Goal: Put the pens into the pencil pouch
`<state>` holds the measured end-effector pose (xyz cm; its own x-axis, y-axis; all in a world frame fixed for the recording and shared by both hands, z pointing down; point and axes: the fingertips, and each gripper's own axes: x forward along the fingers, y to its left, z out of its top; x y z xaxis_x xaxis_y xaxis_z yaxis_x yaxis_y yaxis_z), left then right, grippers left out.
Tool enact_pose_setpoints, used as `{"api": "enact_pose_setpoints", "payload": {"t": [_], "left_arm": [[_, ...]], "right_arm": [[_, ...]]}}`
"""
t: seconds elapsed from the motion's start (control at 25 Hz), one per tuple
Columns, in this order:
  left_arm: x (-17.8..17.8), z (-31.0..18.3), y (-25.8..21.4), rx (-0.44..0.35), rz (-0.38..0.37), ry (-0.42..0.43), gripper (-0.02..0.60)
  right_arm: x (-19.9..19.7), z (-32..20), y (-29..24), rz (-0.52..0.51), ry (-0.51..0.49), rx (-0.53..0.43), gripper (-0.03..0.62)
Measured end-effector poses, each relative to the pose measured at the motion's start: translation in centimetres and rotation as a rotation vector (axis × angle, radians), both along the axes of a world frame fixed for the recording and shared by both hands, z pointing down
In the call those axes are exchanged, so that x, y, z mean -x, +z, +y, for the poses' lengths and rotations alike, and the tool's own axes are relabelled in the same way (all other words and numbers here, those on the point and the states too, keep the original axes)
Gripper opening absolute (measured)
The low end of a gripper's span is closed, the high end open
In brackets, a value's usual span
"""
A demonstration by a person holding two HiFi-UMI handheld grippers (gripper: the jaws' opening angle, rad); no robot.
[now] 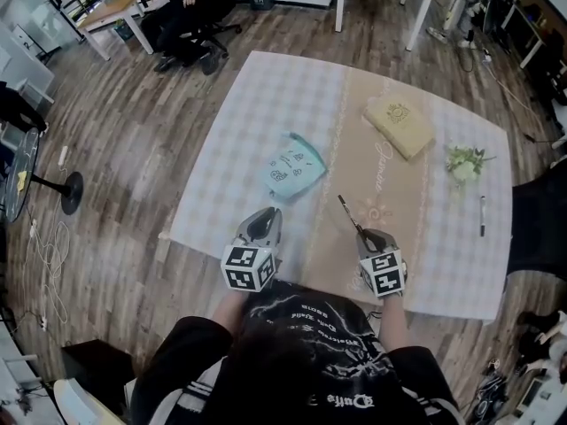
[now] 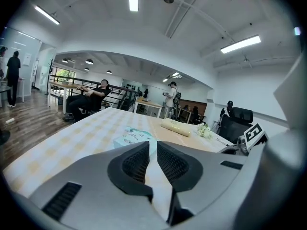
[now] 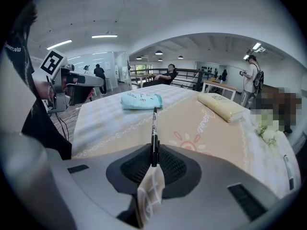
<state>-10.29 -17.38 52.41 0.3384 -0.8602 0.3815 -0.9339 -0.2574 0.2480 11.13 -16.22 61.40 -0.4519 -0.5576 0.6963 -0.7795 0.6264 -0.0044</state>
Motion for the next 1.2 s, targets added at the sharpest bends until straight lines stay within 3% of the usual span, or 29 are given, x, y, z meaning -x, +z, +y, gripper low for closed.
{"api": "enact_pose_setpoints", "payload": {"t": [0.12,0.36,0.64,1.2], "left_arm": [[-1.1,-1.3,-0.2,0.003,-0.001,0.028,0.130],[-4.0,-5.4,-0.5,0.031,-0.043,0.066,0.173],[-6.7,-10.5,0.6,0.093,-0.144,0.044,0.184],[-8.4,-16.9,7.5,0.299,-0.228,-0.093,0.196]], "right_arm": [[-0.4,0.2,-0.1,-0.004,0.006,0.001,0.064],[-1.3,0.8,-0.2,-0.001,0.018,-0.002,0.064],[-3.1,1.1,0.7,-0.017,0.073,0.020,0.064],[-5.8,0.8,2.0,-0.009,0.117,0.079,0.064]]}}
